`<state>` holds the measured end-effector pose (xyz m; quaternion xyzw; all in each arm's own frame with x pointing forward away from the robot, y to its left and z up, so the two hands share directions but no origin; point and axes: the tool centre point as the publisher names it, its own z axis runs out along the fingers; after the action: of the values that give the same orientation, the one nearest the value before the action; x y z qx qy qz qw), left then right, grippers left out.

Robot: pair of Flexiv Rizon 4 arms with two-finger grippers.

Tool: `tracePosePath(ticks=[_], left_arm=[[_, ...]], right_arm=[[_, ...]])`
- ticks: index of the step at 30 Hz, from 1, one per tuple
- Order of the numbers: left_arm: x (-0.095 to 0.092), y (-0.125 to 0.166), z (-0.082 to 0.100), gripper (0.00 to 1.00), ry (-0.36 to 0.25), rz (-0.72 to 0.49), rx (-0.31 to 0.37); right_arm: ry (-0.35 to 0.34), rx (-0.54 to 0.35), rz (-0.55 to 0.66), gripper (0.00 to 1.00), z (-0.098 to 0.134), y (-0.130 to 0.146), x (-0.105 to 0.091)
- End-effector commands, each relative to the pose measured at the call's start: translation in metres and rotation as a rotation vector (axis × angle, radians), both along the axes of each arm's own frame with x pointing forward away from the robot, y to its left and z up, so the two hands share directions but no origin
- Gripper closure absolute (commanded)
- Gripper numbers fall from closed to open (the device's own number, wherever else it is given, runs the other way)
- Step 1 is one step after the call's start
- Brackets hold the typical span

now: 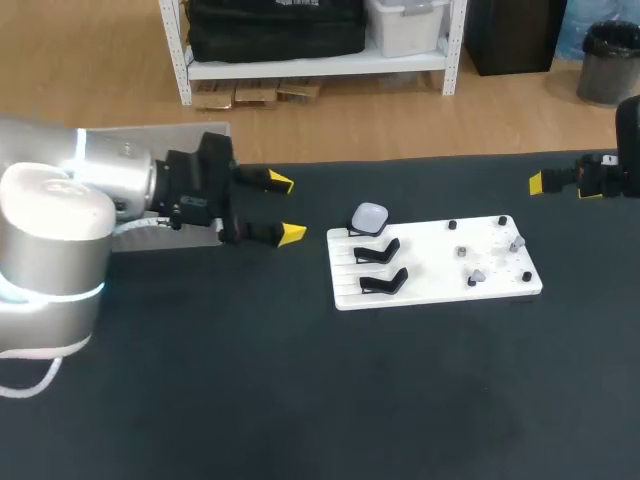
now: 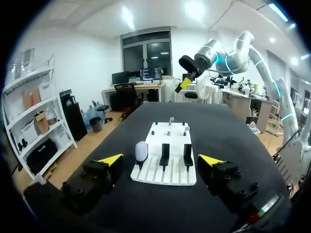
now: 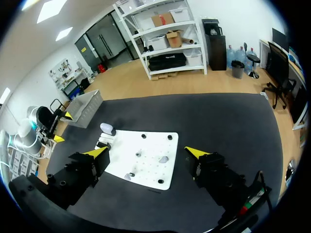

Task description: Pick up each earbud case from the left stands, insert the matching earbuds, close the lid, and place the case in the box.

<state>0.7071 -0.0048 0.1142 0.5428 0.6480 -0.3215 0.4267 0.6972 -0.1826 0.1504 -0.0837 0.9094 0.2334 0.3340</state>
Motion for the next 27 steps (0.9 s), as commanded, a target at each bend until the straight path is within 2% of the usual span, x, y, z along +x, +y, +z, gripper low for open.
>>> tracePosePath(ticks=[1, 14, 18, 22, 27], left_arm=[[0.012, -0.017, -0.003, 0.00, 0.037, -0.027, 0.095], [0.012, -0.017, -0.003, 0.00, 0.037, -0.027, 0.095], [0.025, -0.030, -0.020, 0.00, 0.057, -0.013, 0.074], [0.036, -0.041, -0.028, 0.00, 0.060, -0.008, 0.073], [0.048, -0.053, -0.045, 0.00, 0.096, -0.042, 0.064]], right_arm=[[0.000, 0.001, 0.002, 0.00, 0.000, -0.001, 0.000], [0.000, 0.001, 0.002, 0.00, 0.000, -0.001, 0.000], [0.000, 0.001, 0.002, 0.00, 0.000, -0.001, 0.000], [0.000, 0.001, 0.002, 0.00, 0.000, -0.001, 0.000], [0.000, 0.001, 0.002, 0.00, 0.000, -0.001, 0.000]])
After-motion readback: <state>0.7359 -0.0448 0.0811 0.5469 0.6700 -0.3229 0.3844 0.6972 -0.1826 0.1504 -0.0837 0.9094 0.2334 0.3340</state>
